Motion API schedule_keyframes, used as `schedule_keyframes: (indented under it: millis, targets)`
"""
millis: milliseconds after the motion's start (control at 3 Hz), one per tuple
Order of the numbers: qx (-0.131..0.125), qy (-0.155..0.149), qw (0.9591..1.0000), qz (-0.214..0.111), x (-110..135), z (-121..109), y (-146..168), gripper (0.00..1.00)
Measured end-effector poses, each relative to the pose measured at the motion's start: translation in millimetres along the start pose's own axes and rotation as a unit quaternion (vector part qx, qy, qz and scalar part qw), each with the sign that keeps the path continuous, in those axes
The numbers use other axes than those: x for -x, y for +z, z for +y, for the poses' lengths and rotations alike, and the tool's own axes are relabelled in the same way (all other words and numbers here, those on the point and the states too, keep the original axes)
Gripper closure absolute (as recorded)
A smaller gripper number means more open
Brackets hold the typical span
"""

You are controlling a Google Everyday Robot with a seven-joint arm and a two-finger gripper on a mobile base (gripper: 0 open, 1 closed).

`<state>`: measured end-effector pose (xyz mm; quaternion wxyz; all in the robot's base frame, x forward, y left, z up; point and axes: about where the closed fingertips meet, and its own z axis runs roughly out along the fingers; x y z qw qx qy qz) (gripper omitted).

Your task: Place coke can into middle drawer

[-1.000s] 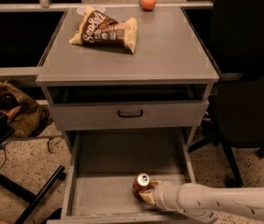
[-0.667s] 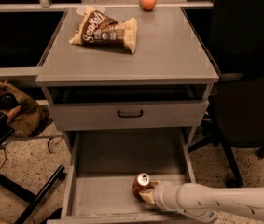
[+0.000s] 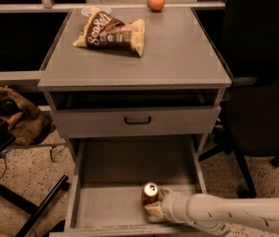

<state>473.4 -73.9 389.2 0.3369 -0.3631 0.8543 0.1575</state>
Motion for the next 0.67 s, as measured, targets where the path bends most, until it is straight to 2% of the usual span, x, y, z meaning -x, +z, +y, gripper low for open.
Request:
schedule_keyframes:
  millis: [333,667]
  targets:
    - [0.0,0.0,1.0,0.0,0.0,0.0,0.0,0.0]
    - [0.0,0.0,1.0,0.0,0.0,0.0,0.0,0.0]
